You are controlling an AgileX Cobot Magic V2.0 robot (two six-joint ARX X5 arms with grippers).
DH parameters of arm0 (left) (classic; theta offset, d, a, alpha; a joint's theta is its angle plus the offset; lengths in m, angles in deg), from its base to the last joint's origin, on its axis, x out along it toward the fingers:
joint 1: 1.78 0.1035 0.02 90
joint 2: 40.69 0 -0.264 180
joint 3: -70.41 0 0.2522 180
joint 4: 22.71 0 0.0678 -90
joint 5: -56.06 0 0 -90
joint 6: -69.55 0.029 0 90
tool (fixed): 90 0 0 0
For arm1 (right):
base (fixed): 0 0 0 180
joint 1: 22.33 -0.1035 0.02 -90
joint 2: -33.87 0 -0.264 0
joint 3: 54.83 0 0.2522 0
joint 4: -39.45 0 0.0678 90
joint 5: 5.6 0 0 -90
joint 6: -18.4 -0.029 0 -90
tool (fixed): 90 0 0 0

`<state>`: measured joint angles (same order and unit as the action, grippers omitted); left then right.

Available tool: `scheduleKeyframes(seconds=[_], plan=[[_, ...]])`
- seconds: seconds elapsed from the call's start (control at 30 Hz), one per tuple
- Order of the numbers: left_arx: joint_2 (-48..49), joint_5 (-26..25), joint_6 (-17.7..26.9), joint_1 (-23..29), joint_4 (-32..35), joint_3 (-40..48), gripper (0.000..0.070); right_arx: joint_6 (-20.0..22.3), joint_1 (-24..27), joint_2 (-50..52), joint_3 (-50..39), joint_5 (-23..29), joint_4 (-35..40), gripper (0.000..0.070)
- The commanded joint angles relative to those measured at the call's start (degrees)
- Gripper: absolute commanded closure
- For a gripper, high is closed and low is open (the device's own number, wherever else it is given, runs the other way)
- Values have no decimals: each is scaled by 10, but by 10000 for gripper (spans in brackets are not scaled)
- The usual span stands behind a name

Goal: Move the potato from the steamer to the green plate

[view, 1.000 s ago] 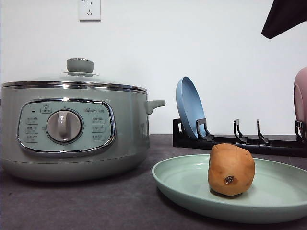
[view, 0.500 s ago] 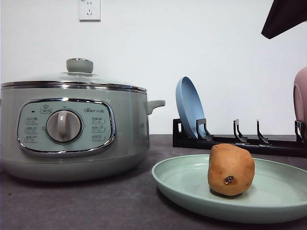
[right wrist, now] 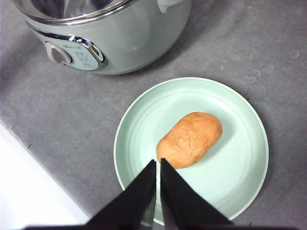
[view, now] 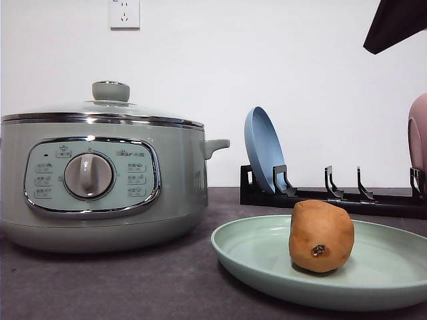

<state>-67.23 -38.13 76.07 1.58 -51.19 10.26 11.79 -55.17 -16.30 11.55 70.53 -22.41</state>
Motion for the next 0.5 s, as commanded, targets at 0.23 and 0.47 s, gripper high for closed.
scheduleKeyframes(seconds=[0.23, 0.47], plan=[[112, 32, -4, 1, 13, 165, 699, -2, -3, -3, 8, 0, 5, 700], [179, 64, -22, 1, 18, 265, 699, -2, -3, -3, 8, 0, 5, 700]])
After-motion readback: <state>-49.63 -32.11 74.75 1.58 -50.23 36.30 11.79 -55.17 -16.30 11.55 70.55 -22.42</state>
